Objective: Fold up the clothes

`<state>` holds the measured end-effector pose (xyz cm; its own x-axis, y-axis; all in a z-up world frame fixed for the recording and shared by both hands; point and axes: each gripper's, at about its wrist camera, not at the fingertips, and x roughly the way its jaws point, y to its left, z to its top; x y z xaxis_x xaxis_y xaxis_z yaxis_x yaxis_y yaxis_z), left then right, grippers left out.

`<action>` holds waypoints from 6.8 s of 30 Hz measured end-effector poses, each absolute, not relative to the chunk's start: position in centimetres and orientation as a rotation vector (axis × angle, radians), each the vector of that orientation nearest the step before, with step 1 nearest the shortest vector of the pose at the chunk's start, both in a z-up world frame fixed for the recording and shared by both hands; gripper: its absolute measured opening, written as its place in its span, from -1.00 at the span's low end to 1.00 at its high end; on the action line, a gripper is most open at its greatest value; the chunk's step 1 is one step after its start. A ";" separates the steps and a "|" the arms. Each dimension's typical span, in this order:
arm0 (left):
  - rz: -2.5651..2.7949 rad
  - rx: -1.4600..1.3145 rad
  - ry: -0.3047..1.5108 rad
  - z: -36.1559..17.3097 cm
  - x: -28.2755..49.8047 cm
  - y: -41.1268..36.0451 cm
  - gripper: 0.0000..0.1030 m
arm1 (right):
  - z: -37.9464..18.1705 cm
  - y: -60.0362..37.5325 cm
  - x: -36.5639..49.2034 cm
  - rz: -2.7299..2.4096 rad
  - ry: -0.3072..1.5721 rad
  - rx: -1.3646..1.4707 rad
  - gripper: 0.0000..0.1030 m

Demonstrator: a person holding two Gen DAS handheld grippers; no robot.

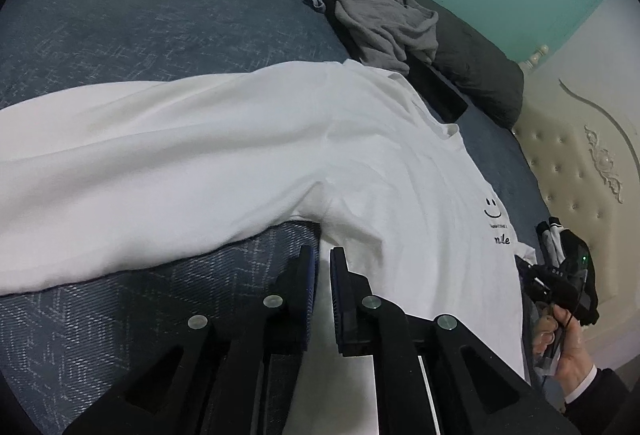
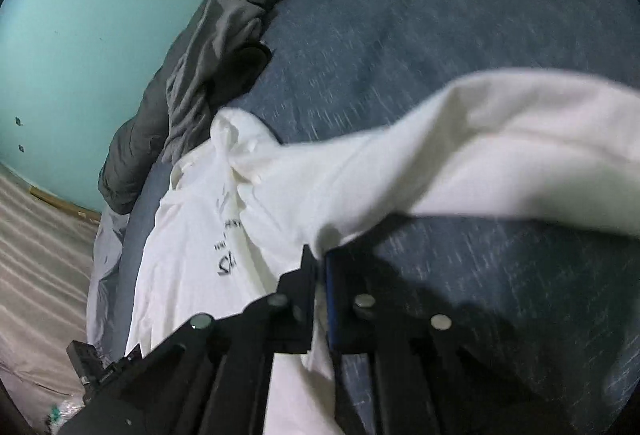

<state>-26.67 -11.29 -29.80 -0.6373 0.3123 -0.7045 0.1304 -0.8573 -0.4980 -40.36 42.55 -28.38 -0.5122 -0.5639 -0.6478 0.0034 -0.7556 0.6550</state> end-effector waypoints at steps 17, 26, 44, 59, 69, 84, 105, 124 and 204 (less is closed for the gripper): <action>2.551 -1.239 -0.962 -30.6 -28.6 -11.9 -0.69 | -27.9 45.3 -41.0 -2.477 -0.871 1.245 -0.94; 2.483 -1.231 -1.131 -32.1 -29.5 -13.2 -0.62 | -28.3 45.0 -40.7 -2.445 -0.874 1.268 -0.94; 2.657 -1.084 -1.131 -29.5 -28.9 -17.5 -0.93 | -27.8 44.8 -40.4 -2.458 -0.815 1.265 -0.94; 2.643 -1.256 -1.019 -30.8 -29.7 -17.3 -0.90 | -28.0 44.5 -40.2 -2.450 -0.788 1.284 -0.94; 2.619 -1.303 -0.961 -29.7 -28.1 -16.4 -0.53 | -27.6 44.2 -39.6 -2.362 -0.800 1.267 -0.85; 2.698 -1.282 -0.799 -29.6 -26.8 -15.7 -0.93 | -27.8 42.8 -37.8 -2.318 -0.684 1.285 -0.95; 2.808 -1.280 -0.849 -28.3 -26.2 -17.9 -0.94 | -24.2 43.5 -36.7 -2.450 -0.651 1.151 -0.96; 2.772 -1.359 -0.868 -30.4 -26.6 -18.3 -0.93 | -29.1 44.8 -36.0 -2.317 -0.805 1.378 -0.90; 2.407 -1.623 -0.360 -24.9 -0.5 -11.5 -0.94 | -22.4 49.3 -7.9 -2.238 -0.482 1.451 -0.98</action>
